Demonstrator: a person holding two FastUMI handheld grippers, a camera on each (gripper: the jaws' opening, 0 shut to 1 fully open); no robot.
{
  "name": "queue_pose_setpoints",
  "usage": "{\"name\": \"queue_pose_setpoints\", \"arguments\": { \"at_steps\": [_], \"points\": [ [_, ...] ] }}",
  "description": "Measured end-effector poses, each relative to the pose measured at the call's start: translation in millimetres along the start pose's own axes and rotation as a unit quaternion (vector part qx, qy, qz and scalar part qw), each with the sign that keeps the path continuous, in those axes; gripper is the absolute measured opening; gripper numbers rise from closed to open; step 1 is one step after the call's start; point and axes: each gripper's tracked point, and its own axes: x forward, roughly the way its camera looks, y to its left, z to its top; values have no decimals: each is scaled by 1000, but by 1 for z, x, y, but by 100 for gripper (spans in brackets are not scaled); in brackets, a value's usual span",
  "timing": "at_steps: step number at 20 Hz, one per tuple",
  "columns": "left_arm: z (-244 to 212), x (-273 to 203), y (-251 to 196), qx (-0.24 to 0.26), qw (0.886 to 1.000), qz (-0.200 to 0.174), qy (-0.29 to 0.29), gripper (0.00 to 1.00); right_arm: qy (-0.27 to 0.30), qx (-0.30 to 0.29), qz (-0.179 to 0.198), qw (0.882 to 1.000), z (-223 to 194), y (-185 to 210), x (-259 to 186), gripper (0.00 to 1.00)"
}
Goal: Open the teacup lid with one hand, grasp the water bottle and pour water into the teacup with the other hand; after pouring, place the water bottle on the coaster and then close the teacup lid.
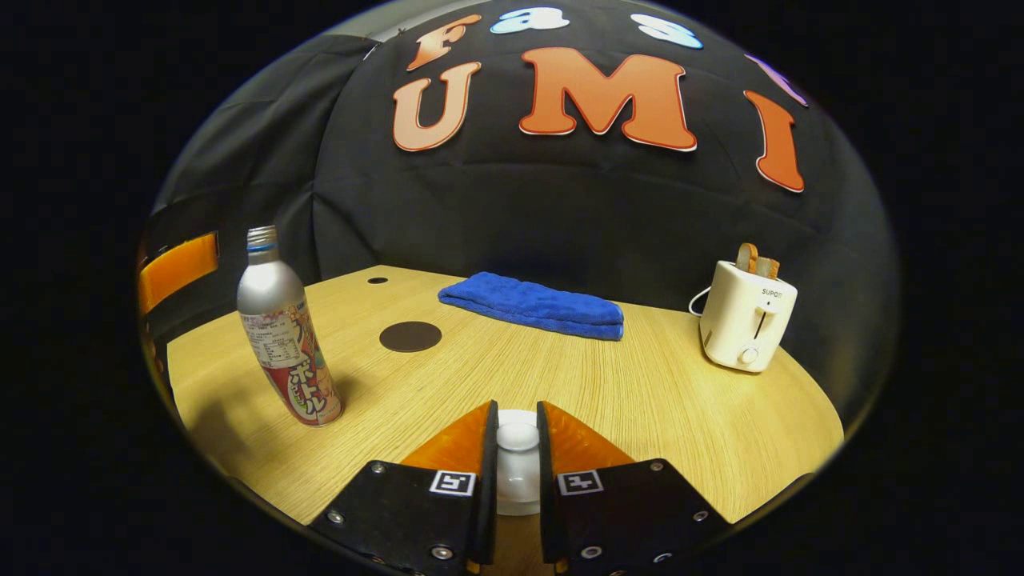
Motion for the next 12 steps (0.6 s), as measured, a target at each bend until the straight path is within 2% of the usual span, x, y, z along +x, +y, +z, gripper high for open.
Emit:
{"name": "queue_pose_setpoints", "arguments": {
  "at_steps": [12],
  "points": [
    [-39, 17, -12, -5, 999, -6, 41, 99, -29, -3, -25, 999, 17, -20, -13, 23]
  ]
}}
